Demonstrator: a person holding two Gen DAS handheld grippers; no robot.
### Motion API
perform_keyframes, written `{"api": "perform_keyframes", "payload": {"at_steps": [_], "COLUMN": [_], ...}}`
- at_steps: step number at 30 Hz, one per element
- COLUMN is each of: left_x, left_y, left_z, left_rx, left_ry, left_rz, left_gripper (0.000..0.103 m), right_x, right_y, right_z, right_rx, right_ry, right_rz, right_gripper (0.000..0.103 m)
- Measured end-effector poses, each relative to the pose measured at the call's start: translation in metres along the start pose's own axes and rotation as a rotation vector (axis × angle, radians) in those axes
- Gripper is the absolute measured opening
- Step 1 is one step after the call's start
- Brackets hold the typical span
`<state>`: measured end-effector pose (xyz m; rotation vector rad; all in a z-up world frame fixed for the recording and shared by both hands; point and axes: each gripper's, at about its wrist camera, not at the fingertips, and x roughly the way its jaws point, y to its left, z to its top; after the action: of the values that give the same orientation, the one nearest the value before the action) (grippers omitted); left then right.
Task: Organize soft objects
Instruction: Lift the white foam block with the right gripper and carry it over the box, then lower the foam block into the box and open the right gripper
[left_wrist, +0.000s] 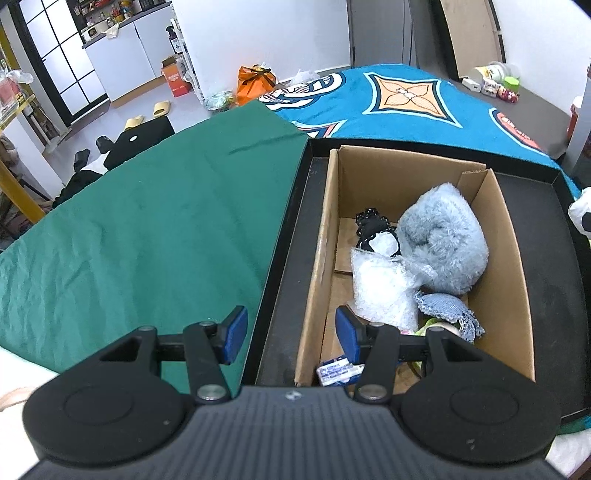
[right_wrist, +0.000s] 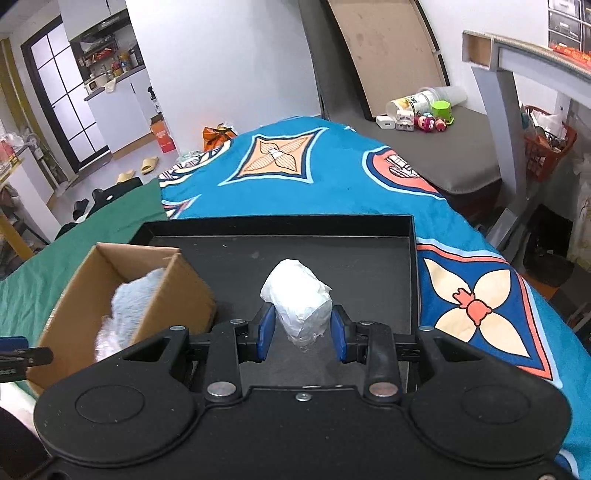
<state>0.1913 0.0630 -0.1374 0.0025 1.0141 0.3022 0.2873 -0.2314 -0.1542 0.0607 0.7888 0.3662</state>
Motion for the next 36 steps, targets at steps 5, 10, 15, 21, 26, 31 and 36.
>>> {"api": "perform_keyframes", "payload": {"at_steps": [5,10,15,21,26,31,36], "left_x": [-0.002,-0.003,-0.002,0.001,0.002,0.005,0.009], "left_y": [0.007,0.011,0.017,0.023,0.029,0.031,0.033], "left_z": [-0.001,-0.002,-0.003,-0.003,-0.005,-0.005,-0.005], "left_rx": [-0.031,-0.049,-0.073,-0.097,-0.119,-0.127,-0.134], "left_ry": [-0.014,-0.015,-0.017,-0.011,-0.005,0.005,0.022], "left_rz": [-0.028,-0.054,-0.092,-0.141,-0.180,-0.204,-0.225], "left_gripper": [0.051,0.051,0.051,0.051,0.050,0.047,0.045], "right_x": [-0.018,-0.030,-0.036,-0.041,-0.039,-0.037,-0.034], "right_y": [0.014,0.031,0.050,0.077,0.097,0.113,0.130], "right_z": [0.002,0.005,0.008,0.013,0.015,0.014,0.013], "right_rx": [-0.008,-0.022,-0.036,-0.066,-0.085,-0.095,-0.102], "right_ry": [-0.016,-0.030,-0.033,-0.037,-0.030,-0.009,0.011], "right_rz": [0.018,0.048,0.078,0.107,0.122,0.137,0.154], "right_gripper": [0.032,0.032,0.032,0.032,0.032,0.033,0.033]}}
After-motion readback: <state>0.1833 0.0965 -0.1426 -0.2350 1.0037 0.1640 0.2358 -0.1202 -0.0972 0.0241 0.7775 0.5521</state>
